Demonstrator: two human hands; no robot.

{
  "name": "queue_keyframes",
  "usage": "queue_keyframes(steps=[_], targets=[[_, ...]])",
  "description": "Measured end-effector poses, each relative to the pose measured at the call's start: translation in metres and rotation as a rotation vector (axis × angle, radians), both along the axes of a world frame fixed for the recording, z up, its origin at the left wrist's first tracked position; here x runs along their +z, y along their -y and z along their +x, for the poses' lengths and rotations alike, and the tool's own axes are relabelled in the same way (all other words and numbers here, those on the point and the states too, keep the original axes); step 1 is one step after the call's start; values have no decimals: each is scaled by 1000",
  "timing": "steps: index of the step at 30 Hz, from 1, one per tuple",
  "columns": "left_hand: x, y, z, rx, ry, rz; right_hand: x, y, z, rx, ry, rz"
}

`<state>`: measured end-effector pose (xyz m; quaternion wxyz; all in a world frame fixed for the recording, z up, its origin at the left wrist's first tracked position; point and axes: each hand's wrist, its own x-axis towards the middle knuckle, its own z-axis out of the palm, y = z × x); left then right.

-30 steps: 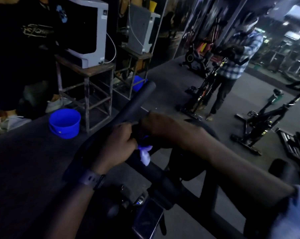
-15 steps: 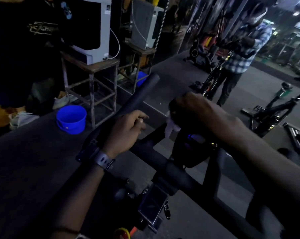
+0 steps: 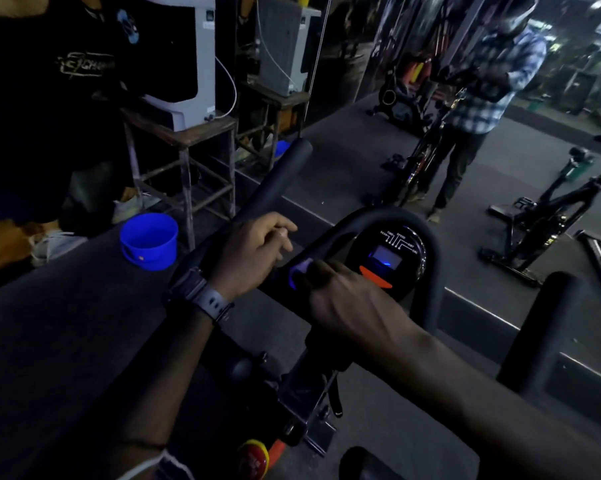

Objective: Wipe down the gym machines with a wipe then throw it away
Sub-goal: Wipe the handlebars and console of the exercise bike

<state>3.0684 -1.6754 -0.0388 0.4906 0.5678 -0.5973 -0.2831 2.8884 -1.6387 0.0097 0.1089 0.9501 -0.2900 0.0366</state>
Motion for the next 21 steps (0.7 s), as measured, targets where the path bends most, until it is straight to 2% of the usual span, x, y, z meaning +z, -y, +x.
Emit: queue_keyframes(steps=[2, 4, 7, 11, 15, 18, 21], targets=[[0, -3, -1, -15, 61, -10, 7, -9, -18, 2, -55, -45], [0, -4, -3, -25, 107, -33, 5, -25, -47, 36, -1, -116], [-1, -1, -4, -28, 158, -35, 4, -24, -32, 2, 36, -151], [-2, 0, -5, -39, 256, -44, -9, -14, -2, -71, 133, -61], [-4, -1, -4, -14, 268, -63, -31, -37, -94, -88, 193, 185], [-5, 0, -4, -11, 277, -72, -33, -47, -137, -207, 212, 196], [-3, 2, -8, -56, 333, -55, -30, -34, -100, -209, 351, 117]])
